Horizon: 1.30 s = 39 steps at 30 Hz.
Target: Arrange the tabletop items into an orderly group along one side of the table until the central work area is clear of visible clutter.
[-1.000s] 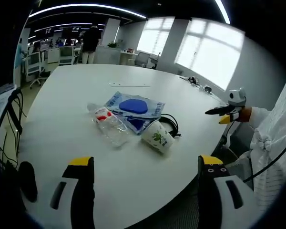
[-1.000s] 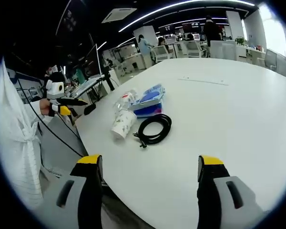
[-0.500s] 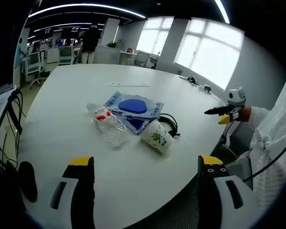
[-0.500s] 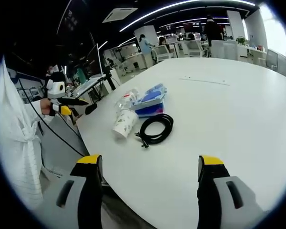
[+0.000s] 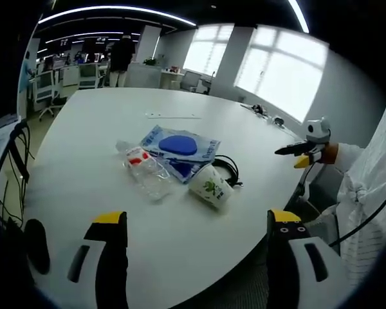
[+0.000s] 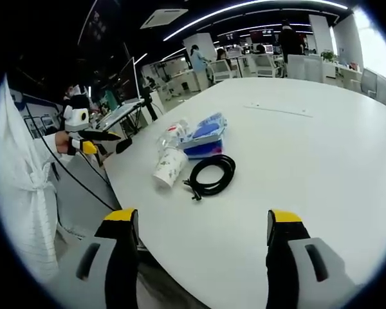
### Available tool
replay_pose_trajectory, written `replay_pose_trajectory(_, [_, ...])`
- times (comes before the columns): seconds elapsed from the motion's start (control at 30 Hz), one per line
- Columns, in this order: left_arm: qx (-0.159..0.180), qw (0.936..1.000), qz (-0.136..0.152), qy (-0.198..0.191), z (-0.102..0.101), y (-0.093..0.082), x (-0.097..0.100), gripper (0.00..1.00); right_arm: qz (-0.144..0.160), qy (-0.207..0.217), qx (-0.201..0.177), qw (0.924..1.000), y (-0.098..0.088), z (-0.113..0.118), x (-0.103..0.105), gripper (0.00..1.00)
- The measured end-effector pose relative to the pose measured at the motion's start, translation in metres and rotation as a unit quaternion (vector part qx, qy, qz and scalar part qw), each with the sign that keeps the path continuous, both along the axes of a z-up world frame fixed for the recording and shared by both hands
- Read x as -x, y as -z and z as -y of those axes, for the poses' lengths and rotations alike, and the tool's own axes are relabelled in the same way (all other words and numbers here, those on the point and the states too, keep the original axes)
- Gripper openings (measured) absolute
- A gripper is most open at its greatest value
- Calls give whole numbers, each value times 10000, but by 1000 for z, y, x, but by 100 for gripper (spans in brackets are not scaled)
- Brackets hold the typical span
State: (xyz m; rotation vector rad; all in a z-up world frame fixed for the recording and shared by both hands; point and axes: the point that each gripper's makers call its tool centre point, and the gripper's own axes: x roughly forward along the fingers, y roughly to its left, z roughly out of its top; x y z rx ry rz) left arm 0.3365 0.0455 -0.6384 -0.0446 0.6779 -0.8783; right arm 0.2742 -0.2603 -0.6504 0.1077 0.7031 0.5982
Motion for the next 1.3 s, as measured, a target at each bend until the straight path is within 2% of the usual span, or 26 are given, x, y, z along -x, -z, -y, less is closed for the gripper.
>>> replay_pose_trajectory(1.3, [58, 10000, -10, 6, 4, 0, 4, 92, -47, 45, -78, 9999, 6, -6, 5, 81])
